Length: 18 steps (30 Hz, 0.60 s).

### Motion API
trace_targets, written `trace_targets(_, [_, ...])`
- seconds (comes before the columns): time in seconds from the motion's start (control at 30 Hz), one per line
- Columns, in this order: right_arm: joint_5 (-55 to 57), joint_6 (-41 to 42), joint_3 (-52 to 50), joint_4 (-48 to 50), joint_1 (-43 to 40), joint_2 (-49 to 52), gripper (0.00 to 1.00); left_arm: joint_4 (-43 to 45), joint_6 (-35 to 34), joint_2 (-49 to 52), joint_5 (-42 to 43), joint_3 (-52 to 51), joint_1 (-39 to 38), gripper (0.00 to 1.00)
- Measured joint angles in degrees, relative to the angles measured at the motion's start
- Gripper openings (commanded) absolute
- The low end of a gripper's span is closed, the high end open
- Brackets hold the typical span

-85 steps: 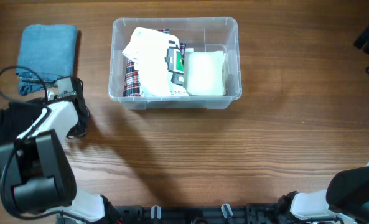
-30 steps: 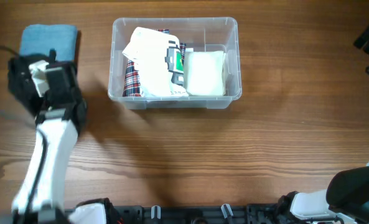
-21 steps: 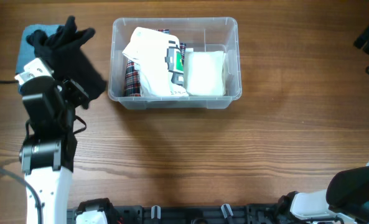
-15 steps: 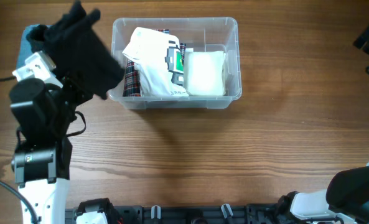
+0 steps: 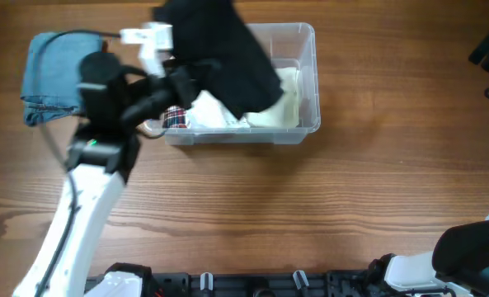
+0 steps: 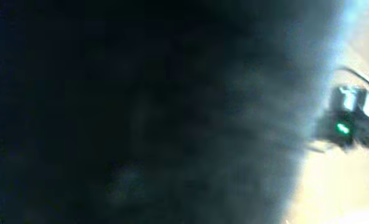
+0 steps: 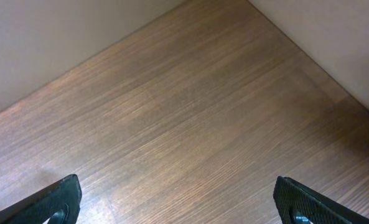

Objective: Pack container
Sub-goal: 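Grasp the black garment with the left gripper and lift it, then carry the black garment over the box's right side and lower it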

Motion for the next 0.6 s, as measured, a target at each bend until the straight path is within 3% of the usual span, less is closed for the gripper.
trace_targets(0.13, [0.0, 0.0, 0.0, 0.0, 0.0, 0.0, 1.0, 10.0, -2.8, 6.5, 2.4, 0.2, -5.4, 0.04])
trace_targets(0.37, [0.0, 0.0, 0.0, 0.0, 0.0, 0.0, 1.0, 18.5, -4.8, 15.4, 3.2, 3.3, -11.3, 0.04])
trace_targets(0.6, [0.0, 0.0, 0.0, 0.0, 0.0, 0.0, 1.0, 18.9, 2.1, 22.0, 4.7, 3.5, -15.7, 0.04])
